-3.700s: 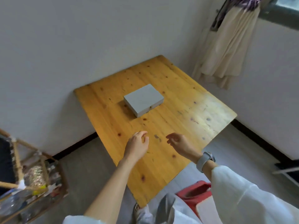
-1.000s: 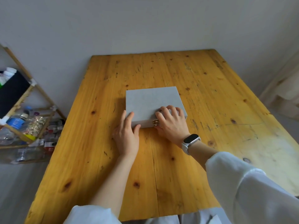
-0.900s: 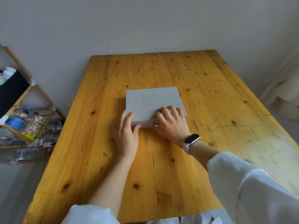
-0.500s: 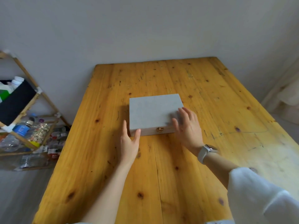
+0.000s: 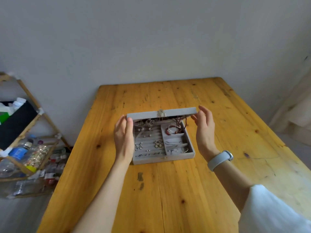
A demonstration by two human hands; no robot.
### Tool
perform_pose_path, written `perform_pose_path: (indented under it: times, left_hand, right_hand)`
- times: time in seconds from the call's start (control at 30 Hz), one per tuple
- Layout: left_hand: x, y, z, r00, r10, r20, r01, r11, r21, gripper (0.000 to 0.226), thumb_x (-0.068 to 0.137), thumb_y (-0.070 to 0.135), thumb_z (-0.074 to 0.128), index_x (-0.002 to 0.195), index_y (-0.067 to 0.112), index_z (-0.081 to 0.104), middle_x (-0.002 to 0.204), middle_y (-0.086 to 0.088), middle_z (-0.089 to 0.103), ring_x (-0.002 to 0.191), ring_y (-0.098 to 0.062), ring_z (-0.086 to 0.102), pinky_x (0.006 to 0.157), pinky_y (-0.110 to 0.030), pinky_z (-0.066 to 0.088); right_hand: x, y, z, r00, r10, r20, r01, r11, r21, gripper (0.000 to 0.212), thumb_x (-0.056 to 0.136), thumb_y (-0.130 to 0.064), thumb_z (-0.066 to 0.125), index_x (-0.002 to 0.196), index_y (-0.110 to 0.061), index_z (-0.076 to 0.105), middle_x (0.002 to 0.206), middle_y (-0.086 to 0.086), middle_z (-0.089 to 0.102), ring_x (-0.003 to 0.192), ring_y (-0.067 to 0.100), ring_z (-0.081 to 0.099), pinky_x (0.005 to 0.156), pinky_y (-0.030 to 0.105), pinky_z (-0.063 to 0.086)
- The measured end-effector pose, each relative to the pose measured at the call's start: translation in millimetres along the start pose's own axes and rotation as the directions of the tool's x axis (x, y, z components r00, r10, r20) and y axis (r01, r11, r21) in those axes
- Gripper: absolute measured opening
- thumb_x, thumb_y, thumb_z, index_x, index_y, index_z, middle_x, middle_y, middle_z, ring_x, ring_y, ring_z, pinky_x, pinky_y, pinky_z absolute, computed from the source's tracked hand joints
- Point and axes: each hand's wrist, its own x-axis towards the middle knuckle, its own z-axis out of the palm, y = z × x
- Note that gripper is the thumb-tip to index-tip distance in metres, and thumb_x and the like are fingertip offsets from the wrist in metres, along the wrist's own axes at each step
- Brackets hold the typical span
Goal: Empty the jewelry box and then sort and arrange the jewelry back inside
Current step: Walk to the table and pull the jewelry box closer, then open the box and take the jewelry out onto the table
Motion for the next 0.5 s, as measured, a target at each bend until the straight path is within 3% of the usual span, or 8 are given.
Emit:
perform_pose_path:
  times: [0.17,0.33,0.4,0.43,0.47,0.5]
  left_hand:
    - [55.1,6.5,18.3,0.994,-0.069,0.08,0.073,0.996,-0.055,0.049,0.099,0.036,0.029,0.143,0.015,0.026,0.15,0.002,0.027,0.135,-0.01,0.026,0.11,-0.023,0.019]
    - [95.5,-5.1,26.6,0.992,-0.08,0.1,0.081,0.997,-0.016,0.048,0.098,0.027,0.038,0.143,0.012,0.028,0.15,-0.002,0.027,0.136,-0.01,0.026,0.111,-0.024,0.019]
    - [103.9,-5.2,26.9,0.991,-0.085,0.105,0.083,0.996,0.021,0.047,0.097,0.024,0.042,0.141,0.01,0.032,0.138,-0.002,0.044,0.123,-0.009,0.041,0.101,-0.019,0.029]
    - [107.6,-5.3,25.9,0.992,-0.068,0.108,0.063,0.997,0.043,0.046,0.097,0.022,0.043,0.14,0.009,0.034,0.12,0.001,0.055,0.105,-0.004,0.049,0.088,-0.015,0.035]
    - [111.6,-5.4,24.2,0.994,-0.042,0.105,0.034,0.996,0.081,0.044,0.097,0.02,0.044,0.138,0.006,0.037,0.102,0.006,0.058,0.085,0.001,0.048,0.074,-0.011,0.036]
    - [116.4,-5.4,21.9,0.995,-0.02,0.097,0.007,0.992,0.125,0.043,0.096,0.019,0.045,0.136,0.005,0.04,0.097,0.006,0.059,0.076,0.003,0.045,0.067,-0.009,0.034]
  right_hand:
    - [36.6,-6.7,25.3,0.994,-0.096,0.06,0.099,0.993,-0.058,0.036,0.097,-0.021,0.037,0.133,-0.018,0.039,0.133,0.001,0.049,0.121,0.011,0.046,0.105,0.038,0.038]
    - [69.6,4.6,41.8,0.979,-0.145,0.142,0.18,0.944,-0.278,0.05,0.094,-0.013,0.038,0.143,-0.016,0.026,0.14,0.006,0.036,0.128,0.017,0.037,0.11,0.035,0.031]
    - [75.5,6.9,46.0,0.973,-0.165,0.158,0.212,0.91,-0.356,0.052,0.093,-0.01,0.04,0.143,-0.014,0.025,0.141,0.009,0.033,0.13,0.018,0.033,0.109,0.025,0.026]
    - [76.2,8.6,48.4,0.971,-0.188,0.144,0.23,0.895,-0.383,0.053,0.092,-0.008,0.041,0.142,-0.013,0.026,0.142,0.009,0.033,0.131,0.018,0.032,0.107,0.022,0.024]
    - [75.1,10.1,51.3,0.966,-0.232,0.11,0.257,0.875,-0.411,0.053,0.09,-0.006,0.043,0.141,-0.011,0.029,0.142,0.011,0.034,0.132,0.019,0.032,0.105,0.021,0.023]
    - [73.2,11.3,55.1,0.954,-0.292,0.067,0.291,0.85,-0.439,0.051,0.089,-0.005,0.046,0.138,-0.008,0.034,0.14,0.013,0.036,0.131,0.022,0.034,0.104,0.023,0.024]
